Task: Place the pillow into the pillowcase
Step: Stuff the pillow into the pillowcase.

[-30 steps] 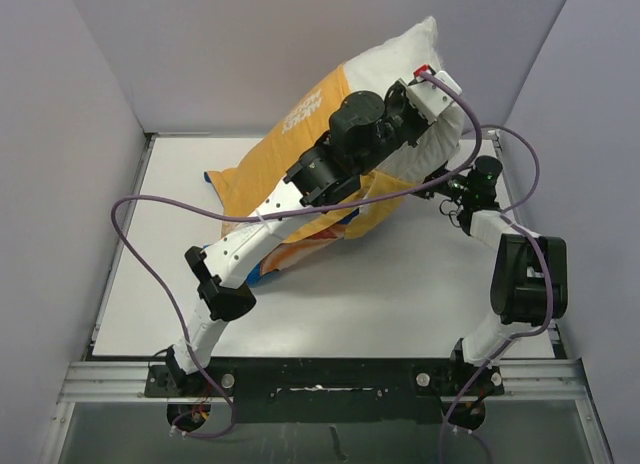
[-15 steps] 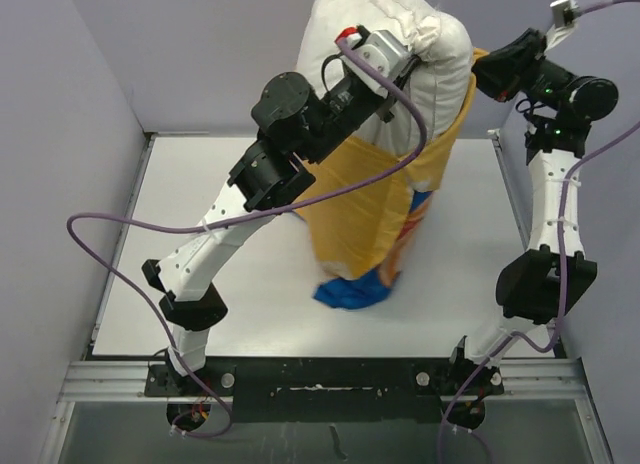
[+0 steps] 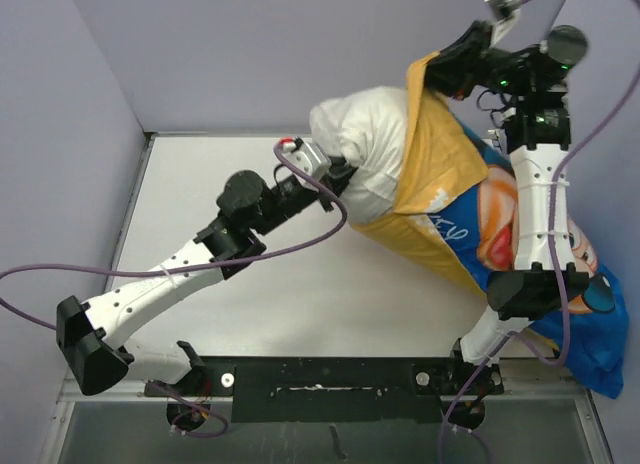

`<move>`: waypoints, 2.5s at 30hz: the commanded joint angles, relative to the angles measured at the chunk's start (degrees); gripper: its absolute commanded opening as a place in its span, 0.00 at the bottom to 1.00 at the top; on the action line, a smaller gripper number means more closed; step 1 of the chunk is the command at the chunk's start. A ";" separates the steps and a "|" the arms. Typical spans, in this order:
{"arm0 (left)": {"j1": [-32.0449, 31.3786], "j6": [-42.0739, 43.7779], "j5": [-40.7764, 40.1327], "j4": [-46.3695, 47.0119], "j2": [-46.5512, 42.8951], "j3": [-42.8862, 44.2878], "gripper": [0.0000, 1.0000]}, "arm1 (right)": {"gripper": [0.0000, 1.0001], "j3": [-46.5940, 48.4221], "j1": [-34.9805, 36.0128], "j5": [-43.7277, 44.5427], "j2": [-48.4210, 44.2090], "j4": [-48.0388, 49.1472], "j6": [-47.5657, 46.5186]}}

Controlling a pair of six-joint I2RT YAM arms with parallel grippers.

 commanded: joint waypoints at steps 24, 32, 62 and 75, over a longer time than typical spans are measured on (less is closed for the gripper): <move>-6.49 -18.40 0.15 70.65 28.76 -43.88 0.00 | 0.46 -21.49 27.45 22.60 -0.47 -75.38 -71.92; -6.52 -20.27 2.39 70.59 29.99 -47.43 0.00 | 0.98 -33.65 20.10 28.40 -26.74 -67.36 -76.44; -5.88 -20.02 4.24 70.61 29.85 -40.67 0.00 | 0.00 -30.87 28.67 4.67 -14.96 -82.49 -74.73; -3.32 -19.52 -4.05 70.74 38.24 -27.29 0.00 | 0.00 -16.92 32.34 -5.96 -6.85 -81.27 -69.50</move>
